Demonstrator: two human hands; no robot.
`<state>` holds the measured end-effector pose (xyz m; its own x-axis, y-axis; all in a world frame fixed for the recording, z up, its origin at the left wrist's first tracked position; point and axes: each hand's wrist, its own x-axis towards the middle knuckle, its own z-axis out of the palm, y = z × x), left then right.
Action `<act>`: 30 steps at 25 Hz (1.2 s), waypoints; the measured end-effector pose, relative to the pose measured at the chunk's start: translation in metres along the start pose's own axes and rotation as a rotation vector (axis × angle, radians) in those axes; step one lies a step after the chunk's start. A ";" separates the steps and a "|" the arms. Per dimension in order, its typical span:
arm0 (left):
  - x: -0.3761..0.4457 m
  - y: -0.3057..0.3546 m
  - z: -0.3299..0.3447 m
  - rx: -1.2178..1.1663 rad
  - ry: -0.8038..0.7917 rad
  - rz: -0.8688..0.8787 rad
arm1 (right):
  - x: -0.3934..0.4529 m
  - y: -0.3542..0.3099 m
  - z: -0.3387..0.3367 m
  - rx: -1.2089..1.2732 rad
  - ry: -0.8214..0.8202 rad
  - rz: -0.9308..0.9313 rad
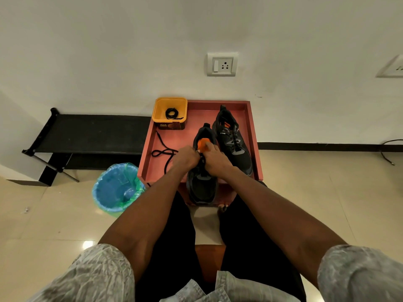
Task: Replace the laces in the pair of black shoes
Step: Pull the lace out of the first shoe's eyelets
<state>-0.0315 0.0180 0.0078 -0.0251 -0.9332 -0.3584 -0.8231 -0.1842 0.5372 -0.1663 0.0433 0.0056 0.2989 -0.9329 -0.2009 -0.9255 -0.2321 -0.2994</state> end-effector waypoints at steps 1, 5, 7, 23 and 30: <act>-0.001 0.000 0.000 0.003 -0.001 -0.001 | -0.001 0.001 -0.001 0.004 0.003 -0.003; -0.001 -0.002 0.000 -0.007 0.001 -0.008 | -0.012 -0.003 0.006 0.001 0.252 0.016; -0.001 -0.003 -0.001 0.000 0.015 -0.003 | -0.019 0.003 0.009 0.066 0.429 0.137; 0.001 -0.009 0.003 -0.027 0.005 0.012 | -0.011 -0.013 0.007 0.017 0.183 0.053; 0.000 -0.013 0.006 -0.013 0.032 0.045 | -0.028 0.033 -0.016 0.682 0.724 0.744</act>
<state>-0.0245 0.0226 -0.0034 -0.0437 -0.9501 -0.3090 -0.8140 -0.1454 0.5623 -0.2089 0.0574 0.0157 -0.6444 -0.7639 -0.0339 -0.4402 0.4069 -0.8004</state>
